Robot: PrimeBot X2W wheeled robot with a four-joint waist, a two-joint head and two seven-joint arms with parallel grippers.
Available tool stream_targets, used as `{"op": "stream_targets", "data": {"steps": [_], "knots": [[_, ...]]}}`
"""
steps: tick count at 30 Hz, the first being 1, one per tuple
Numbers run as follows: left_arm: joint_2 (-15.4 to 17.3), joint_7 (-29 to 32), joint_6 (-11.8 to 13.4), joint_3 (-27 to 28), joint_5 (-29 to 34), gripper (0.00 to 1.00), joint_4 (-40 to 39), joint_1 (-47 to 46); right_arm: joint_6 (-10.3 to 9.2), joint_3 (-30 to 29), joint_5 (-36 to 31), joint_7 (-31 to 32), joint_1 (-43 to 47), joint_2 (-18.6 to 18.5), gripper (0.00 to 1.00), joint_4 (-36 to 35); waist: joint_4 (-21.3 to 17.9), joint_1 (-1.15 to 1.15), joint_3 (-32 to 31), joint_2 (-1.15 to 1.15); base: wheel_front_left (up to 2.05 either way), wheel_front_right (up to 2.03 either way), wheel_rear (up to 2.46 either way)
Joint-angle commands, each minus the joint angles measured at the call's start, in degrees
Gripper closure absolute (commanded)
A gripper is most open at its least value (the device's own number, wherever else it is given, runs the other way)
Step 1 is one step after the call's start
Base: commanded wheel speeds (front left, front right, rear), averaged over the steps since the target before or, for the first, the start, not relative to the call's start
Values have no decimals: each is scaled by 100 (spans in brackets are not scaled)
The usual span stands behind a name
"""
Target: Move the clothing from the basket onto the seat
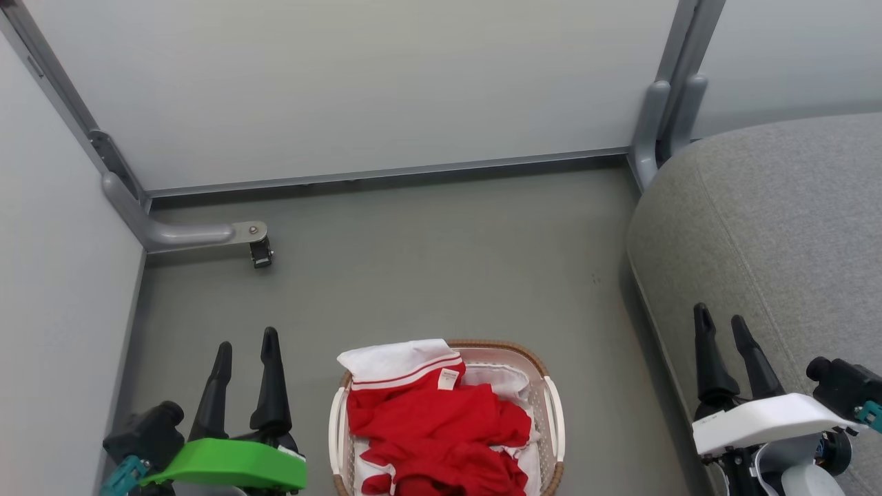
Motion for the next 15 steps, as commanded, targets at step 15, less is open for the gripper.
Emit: {"op": "stream_targets", "data": {"steps": [15], "knots": [[42,-235,119,-129,925,0,226,107,2,230,-1225,-251,103,-40,0,27,62,0,-2,0,0,0,0]]}}
